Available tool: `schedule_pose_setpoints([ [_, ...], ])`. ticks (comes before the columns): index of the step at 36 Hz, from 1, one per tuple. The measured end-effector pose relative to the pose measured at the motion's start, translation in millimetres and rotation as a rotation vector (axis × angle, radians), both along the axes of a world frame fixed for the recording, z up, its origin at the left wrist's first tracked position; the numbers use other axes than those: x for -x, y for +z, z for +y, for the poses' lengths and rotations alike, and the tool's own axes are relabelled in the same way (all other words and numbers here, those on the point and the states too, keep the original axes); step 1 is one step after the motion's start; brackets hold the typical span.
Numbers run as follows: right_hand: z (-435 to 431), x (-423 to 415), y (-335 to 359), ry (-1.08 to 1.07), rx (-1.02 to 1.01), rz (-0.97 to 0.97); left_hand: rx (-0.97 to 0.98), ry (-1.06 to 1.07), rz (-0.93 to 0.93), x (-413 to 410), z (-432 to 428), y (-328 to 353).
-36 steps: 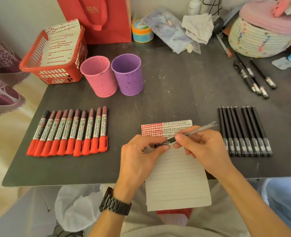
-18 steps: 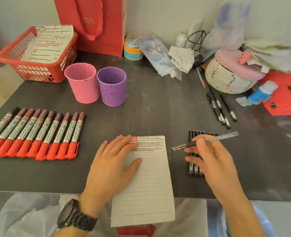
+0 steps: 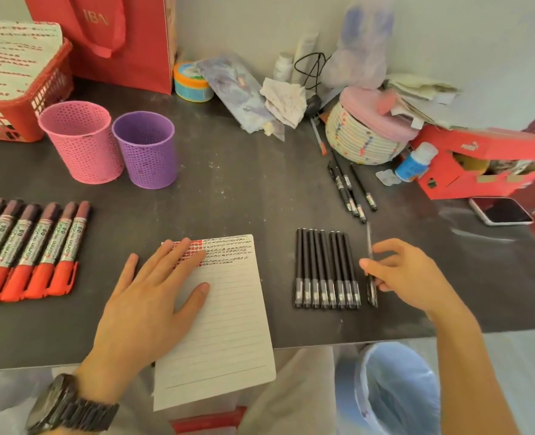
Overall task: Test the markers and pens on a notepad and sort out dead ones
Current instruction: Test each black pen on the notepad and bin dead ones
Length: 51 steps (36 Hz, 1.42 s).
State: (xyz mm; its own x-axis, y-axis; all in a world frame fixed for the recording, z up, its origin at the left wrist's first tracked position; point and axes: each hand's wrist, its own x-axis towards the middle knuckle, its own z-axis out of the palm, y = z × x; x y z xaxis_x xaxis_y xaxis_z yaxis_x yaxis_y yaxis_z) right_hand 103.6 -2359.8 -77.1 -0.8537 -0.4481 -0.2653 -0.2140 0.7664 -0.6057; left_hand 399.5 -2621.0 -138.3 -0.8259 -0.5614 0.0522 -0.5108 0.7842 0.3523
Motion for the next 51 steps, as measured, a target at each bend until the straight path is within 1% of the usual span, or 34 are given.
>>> schedule_pose_setpoints([
  [3,-1.7,-1.6,-6.3,-0.002,-0.014,0.030,0.008,-0.006,-0.010,0.7,1.6,2.4],
  [7,-2.9,-2.6,-12.6,-0.042,0.028,0.030,0.007,-0.003,-0.018,0.2,1.7,4.5],
  [21,-2.3,-7.0,-19.7,-0.030,0.034,0.036,-0.011,-0.006,-0.039,-0.3,2.2,8.3],
  [33,0.5,-8.3,-19.3,-0.022,-0.050,0.027,0.000,0.002,-0.028,-2.3,2.8,2.3],
  [36,-6.4,-7.4,-15.1,-0.023,-0.096,0.130,-0.009,0.006,-0.008,-1.6,4.1,0.8],
  [40,-38.1,5.6,-8.5,-0.035,-0.063,0.295,-0.015,0.016,0.015,-0.4,4.6,0.2],
  [47,-109.5,53.7,-3.6,-0.006,-0.128,0.432,-0.015,0.027,0.052,-0.7,5.8,1.7],
  [51,-136.3,74.0,-2.2,0.034,-0.253,0.475,-0.017,0.020,0.072,0.2,5.2,3.6],
])
